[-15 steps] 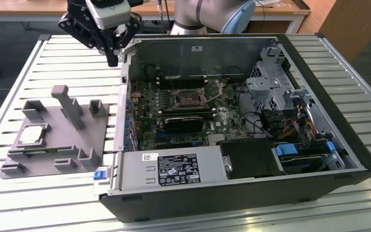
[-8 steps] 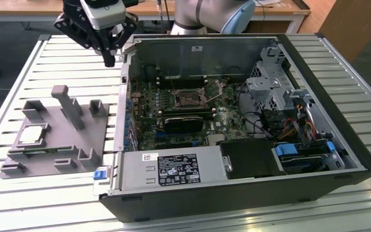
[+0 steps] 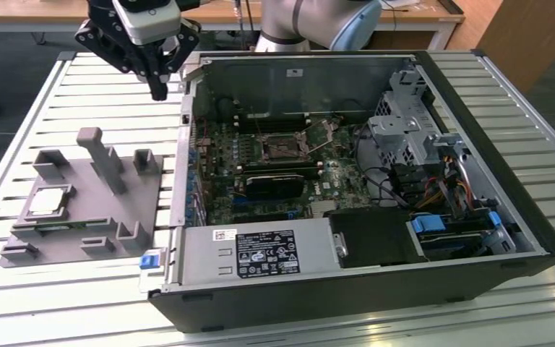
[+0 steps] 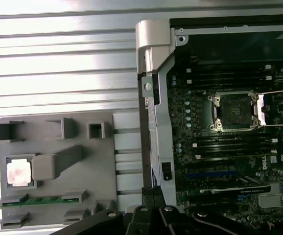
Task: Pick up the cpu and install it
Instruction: 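Reach for the cpu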
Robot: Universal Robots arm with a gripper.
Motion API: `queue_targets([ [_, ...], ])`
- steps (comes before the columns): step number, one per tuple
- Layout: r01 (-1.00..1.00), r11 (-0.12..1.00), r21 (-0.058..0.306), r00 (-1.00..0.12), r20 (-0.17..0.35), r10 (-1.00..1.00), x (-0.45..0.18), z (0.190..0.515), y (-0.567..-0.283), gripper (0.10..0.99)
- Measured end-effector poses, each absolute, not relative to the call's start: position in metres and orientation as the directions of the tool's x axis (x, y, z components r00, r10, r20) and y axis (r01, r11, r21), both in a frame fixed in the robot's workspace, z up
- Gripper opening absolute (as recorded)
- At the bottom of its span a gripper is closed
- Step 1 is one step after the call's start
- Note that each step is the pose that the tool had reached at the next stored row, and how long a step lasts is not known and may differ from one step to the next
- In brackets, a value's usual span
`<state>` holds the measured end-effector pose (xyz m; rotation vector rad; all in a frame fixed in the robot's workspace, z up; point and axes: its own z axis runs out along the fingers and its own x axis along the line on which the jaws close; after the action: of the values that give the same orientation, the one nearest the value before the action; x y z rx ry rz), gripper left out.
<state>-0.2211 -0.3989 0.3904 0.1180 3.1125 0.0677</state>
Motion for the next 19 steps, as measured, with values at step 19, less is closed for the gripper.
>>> queue_targets([
  [19, 0.075, 0.996, 0.044, -0.997, -0.024, 0.076, -0.2317, 0.39, -0.3989, 0.106],
])
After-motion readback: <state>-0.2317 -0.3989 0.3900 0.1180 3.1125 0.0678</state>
